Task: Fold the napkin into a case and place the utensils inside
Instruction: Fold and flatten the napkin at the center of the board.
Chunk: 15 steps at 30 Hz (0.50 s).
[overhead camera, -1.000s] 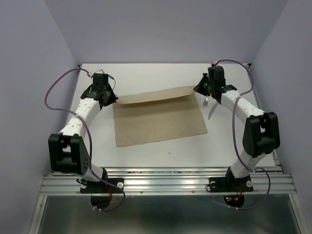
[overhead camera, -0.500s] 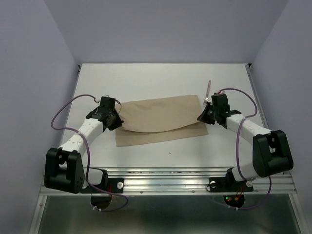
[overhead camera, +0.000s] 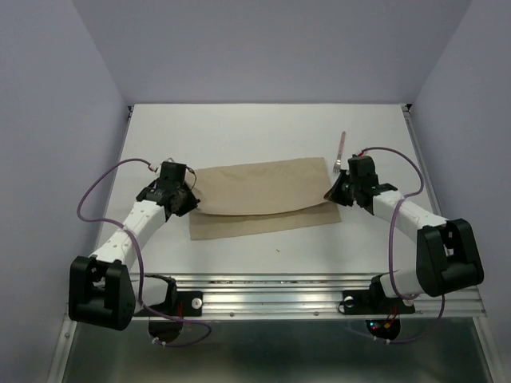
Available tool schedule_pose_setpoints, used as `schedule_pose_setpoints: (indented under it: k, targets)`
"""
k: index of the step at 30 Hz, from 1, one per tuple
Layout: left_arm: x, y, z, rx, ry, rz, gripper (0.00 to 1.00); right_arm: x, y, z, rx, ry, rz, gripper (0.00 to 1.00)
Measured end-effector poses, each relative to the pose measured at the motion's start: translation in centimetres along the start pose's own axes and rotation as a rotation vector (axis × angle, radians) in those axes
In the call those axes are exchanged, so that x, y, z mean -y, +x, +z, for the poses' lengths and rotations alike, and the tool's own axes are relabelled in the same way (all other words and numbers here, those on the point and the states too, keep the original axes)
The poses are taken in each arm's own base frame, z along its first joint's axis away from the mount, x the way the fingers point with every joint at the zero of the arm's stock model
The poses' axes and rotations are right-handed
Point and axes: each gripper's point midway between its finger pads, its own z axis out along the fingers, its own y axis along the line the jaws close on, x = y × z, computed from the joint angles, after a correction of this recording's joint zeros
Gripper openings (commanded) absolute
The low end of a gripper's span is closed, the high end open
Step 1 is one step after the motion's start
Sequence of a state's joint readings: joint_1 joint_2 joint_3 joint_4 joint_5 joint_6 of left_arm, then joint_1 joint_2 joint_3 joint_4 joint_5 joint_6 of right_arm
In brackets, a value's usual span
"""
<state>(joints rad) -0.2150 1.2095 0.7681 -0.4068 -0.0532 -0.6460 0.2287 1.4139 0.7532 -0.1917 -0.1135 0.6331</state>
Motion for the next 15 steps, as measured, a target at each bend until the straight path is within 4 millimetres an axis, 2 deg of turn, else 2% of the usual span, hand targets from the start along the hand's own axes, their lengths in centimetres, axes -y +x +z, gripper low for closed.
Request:
schedule_pose_setpoints:
  k: [5,9,13,15]
  targets:
    - [0.1,-0.5,-1.7,0.029,0.015,-0.006,0.0,-1.1,-1.1,-1.7,0.048,-0.037,-0.007,0.01]
    - [0.5,-0.8,-2.7,0.047,0.043,-0.023,0.0,-1.2,-1.1,-2.3,0.054,-0.042,-0.008,0.01]
    - [0.2,0.6,-2.2,0.019,0.051,-0.044,0.0,-0.4,-0.1,-2.2,0.034,-0.028,-0.005,0.01]
    - [-0.9,2.2,-1.4,-0.017,0.025,-0.053,0.0,0.2,0.7,-2.0,0.018,-0.015,-0.002,0.01]
